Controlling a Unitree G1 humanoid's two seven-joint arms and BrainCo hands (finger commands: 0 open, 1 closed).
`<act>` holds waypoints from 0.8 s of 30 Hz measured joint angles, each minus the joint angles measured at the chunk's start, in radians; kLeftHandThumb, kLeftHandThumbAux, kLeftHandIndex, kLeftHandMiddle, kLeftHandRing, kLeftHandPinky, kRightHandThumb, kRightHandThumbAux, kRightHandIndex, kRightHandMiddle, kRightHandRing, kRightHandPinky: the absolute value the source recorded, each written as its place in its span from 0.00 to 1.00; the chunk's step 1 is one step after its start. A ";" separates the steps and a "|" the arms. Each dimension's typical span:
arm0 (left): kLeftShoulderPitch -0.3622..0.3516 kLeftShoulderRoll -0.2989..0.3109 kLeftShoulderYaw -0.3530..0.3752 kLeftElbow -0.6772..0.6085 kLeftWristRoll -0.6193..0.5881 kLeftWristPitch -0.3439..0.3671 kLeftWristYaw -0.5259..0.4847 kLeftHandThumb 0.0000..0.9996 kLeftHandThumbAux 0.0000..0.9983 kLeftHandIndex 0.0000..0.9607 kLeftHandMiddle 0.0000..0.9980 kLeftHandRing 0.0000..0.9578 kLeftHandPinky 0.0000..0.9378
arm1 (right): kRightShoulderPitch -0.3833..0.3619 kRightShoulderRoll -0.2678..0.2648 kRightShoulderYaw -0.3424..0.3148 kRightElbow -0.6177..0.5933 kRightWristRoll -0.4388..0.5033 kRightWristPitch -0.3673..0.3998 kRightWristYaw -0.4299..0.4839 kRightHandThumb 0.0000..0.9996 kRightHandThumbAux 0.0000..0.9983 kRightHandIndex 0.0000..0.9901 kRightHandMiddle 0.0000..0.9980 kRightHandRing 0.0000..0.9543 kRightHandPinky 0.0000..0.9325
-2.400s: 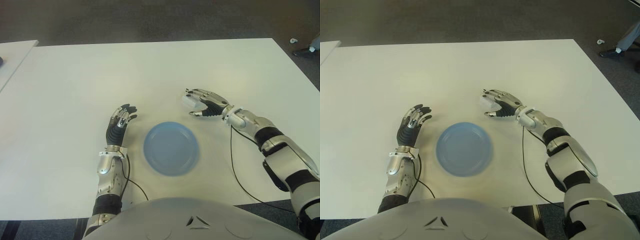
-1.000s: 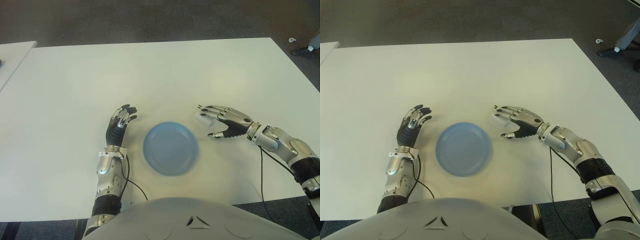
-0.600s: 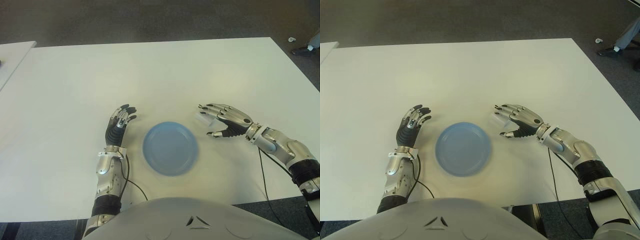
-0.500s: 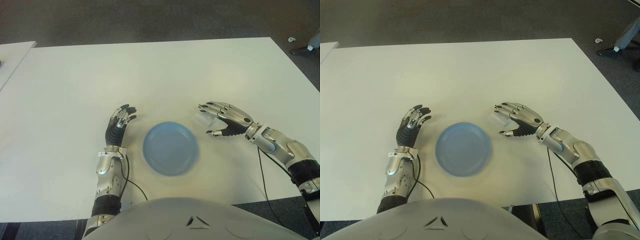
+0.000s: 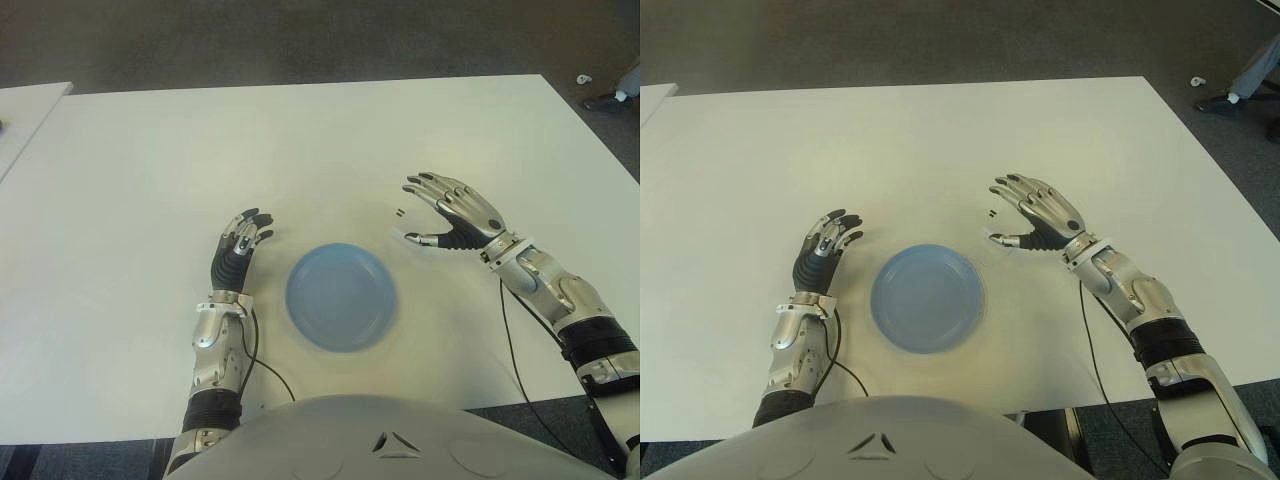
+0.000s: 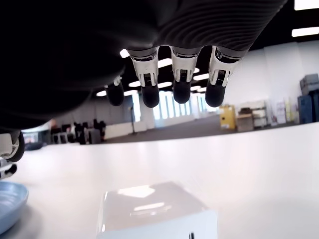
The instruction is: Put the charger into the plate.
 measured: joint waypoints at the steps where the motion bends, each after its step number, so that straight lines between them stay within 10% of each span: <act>1: 0.000 0.000 0.000 0.000 0.000 0.001 0.000 0.00 0.52 0.28 0.33 0.30 0.28 | 0.000 0.005 -0.005 -0.005 0.001 0.004 -0.004 0.25 0.20 0.00 0.00 0.00 0.00; 24: 0.002 0.002 0.001 -0.014 -0.008 0.014 0.000 0.00 0.53 0.29 0.33 0.30 0.29 | 0.001 -0.013 -0.058 -0.130 0.048 0.074 0.190 0.25 0.19 0.00 0.00 0.00 0.00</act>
